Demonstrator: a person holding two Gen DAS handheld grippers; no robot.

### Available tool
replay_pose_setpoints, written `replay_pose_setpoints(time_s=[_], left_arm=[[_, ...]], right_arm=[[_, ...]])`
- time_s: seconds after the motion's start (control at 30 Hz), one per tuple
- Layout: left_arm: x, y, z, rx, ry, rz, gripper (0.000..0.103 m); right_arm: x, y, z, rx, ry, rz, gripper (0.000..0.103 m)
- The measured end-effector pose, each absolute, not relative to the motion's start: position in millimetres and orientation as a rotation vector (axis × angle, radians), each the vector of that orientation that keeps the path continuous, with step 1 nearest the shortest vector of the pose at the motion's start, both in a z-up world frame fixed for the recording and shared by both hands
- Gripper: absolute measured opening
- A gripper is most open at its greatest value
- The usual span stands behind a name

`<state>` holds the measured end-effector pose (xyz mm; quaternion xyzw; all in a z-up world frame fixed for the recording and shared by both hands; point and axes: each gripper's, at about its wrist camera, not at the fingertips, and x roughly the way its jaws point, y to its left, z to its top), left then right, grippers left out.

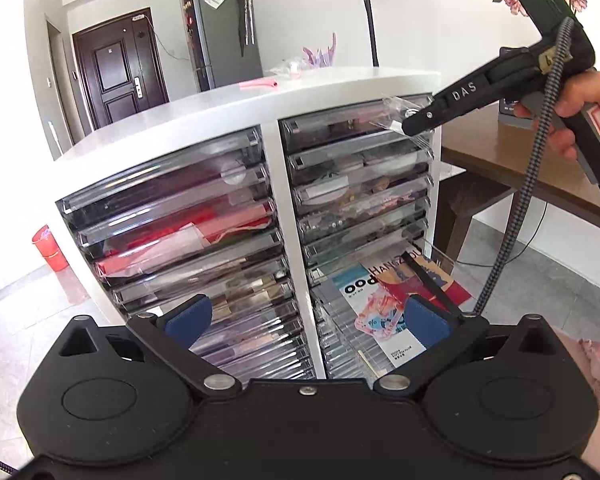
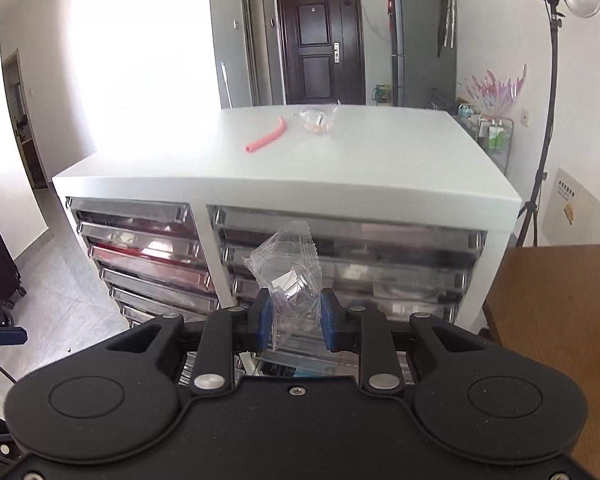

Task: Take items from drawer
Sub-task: 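Lower the clear bag onto the cabinet top and open the right gripper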

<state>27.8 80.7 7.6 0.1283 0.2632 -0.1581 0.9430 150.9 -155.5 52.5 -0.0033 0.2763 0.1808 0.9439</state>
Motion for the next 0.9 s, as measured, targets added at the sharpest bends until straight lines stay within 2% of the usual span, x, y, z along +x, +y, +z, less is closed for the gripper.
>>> replay_pose_setpoints(time_s=[0.37, 0.73, 0.9], left_arm=[[32, 94, 11, 0.243, 0.523, -0.304, 0.103], [39, 113, 11, 0.209, 0.523, -0.265, 0.103], [43, 120, 11, 0.198, 0.526, -0.252, 0.103]], right_arm=[[200, -131, 103, -0.016, 0.481, 0.391, 0.026], [287, -114, 100, -0.001, 0.648, 0.299, 0.026], [311, -109, 98, 0.010, 0.667, 0.258, 0.026]])
